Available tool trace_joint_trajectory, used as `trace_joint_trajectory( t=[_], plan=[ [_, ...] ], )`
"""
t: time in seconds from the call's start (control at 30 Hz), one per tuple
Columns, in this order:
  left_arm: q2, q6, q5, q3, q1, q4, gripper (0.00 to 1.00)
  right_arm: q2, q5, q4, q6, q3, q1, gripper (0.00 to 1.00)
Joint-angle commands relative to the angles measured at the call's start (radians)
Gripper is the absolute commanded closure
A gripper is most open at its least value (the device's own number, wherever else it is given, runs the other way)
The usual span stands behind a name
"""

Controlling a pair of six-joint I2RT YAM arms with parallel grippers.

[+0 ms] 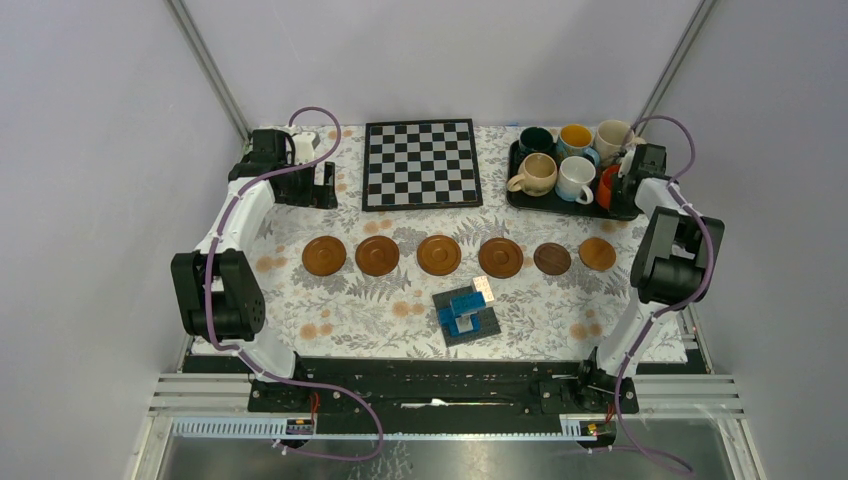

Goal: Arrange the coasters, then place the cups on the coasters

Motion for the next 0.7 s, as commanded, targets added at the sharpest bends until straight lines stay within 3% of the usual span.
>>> trace_joint_trajectory(
  t=[0.0,0.37,0.67],
  plan=[
    [-0.016,0.007,-0.002,-0.003,-0.002,0.019,0.01,-0.120,-0.038,0.100,-0.005,0.009,-0.011,1.00],
    [-0.026,-0.008,-0.032,-0.001,0.000,0.019,0.01,-0.253,-0.194,0.016,-0.041,0.047,0.010,1.00],
    [-0.067,-0.028,-0.037,-0.014,0.018,0.019,0.01,-0.267,-0.163,-0.091,-0.021,0.195,0.298,1.00]
  ],
)
